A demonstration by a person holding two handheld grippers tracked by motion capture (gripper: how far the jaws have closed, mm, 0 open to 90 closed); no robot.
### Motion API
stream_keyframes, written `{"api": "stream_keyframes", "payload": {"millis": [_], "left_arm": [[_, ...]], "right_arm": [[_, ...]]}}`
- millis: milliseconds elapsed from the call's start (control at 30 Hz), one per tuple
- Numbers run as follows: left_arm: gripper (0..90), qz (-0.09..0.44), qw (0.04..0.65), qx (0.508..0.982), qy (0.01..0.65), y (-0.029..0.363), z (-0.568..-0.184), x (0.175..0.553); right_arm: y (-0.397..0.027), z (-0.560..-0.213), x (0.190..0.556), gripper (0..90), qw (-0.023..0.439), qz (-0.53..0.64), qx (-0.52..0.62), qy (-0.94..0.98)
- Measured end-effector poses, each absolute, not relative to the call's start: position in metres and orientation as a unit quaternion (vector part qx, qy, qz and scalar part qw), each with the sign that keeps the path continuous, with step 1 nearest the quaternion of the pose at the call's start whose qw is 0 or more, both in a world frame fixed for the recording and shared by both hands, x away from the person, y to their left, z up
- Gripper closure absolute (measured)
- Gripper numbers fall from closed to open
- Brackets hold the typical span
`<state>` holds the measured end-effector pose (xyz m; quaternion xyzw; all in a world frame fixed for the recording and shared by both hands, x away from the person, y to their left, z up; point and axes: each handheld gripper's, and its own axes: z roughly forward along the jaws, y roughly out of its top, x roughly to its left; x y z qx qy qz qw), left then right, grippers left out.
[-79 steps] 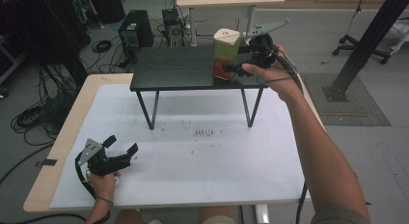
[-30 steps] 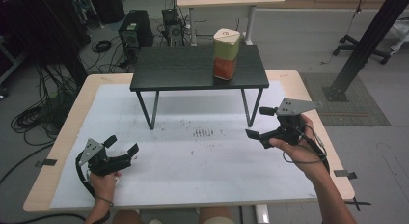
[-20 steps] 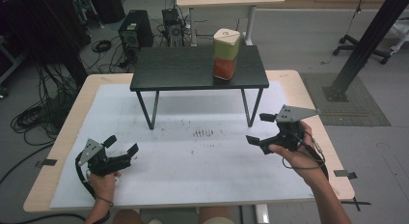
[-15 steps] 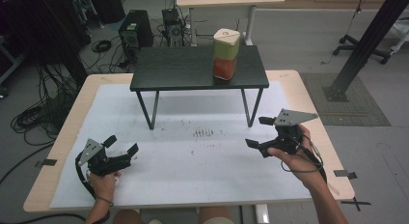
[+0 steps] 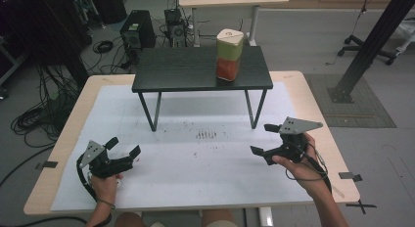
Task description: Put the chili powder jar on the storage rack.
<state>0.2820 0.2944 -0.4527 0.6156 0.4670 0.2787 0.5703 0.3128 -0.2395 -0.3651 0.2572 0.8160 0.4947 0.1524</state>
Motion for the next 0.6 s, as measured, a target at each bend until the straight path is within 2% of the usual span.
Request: {"api": "stream_keyframes", "payload": {"millis": [600], "left_arm": [[0.2,0.279,0.569,0.616,0.468,0.294,-0.453,0.282]], "right_arm": [[-0.245,-0.383,0.311,9.1,0.152,0.486,0.268,0.818]]}}
